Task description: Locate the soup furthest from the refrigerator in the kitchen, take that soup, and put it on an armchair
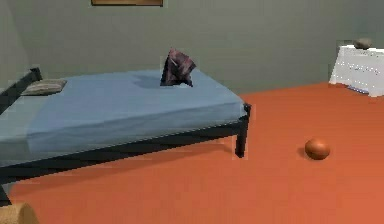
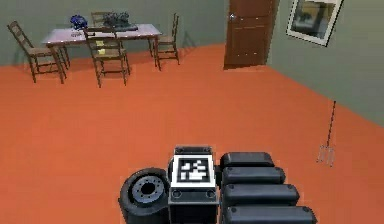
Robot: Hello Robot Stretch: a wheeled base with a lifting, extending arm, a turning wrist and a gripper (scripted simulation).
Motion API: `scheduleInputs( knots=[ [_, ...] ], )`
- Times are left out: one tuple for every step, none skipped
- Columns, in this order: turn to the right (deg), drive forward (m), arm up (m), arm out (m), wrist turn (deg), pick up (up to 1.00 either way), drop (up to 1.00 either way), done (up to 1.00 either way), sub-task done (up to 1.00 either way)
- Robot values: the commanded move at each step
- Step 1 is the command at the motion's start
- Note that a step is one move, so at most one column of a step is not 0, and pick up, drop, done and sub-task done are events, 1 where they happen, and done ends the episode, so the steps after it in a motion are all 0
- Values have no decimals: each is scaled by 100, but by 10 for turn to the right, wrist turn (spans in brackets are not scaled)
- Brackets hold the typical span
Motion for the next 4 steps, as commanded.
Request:
scheduleInputs(
  knots=[
    [-450, 0, 0, 0, 0, 0, 0, 0, 0],
    [-420, 0, 0, 0, 0, 0, 0, 0, 0],
    [450, 0, 0, 0, 0, 0, 0, 0, 0],
    [390, 0, 0, 0, 0, 0, 0, 0, 0]
  ],
)
